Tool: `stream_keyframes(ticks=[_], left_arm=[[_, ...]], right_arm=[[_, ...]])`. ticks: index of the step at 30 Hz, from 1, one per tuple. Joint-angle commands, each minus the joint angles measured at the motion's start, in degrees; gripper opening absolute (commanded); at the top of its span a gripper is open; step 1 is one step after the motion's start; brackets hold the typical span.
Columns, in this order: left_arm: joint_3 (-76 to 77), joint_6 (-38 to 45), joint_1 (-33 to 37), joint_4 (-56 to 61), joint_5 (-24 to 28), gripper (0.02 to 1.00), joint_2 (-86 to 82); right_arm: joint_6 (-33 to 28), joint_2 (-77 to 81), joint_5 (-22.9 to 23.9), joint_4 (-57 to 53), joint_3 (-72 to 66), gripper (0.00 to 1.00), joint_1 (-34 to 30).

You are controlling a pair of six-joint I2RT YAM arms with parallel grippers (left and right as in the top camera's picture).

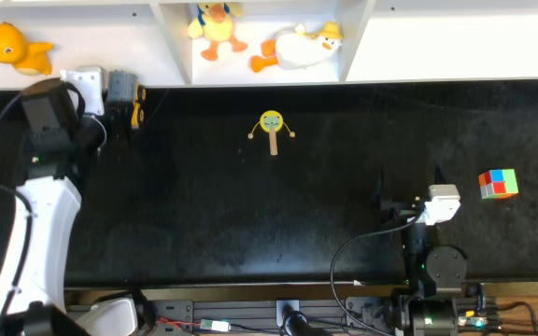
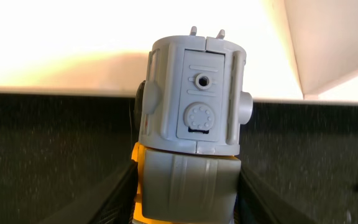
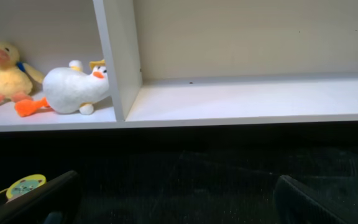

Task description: Store Toys

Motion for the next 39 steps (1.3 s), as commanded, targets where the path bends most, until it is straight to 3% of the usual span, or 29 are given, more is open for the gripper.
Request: stream_keyframes(ticks=[1, 26, 32, 39], left_arm=[[5.84, -3.04, -0.20, 0.59, 1.03, 0.369, 3.41], [21.00, -6.84, -0.26, 3.43, 2.56, 0.362, 20.83], [21.00, -6.80, -0.26, 3.43, 2.34, 0.597, 20.98], [21.00, -6.80, -0.44, 3.41, 2.34, 0.757, 20.96]], right_arm=[[0.20, -0.63, -0.15, 0.26, -0.76, 0.996, -0.11], [0.20, -0.63, -0.13, 0.26, -0.76, 0.996, -0.11], [0.20, -0.63, -0.15, 0.26, -0.76, 0.996, -0.11], [0.20, -0.63, -0.13, 0.26, -0.76, 0.996, -0.11]])
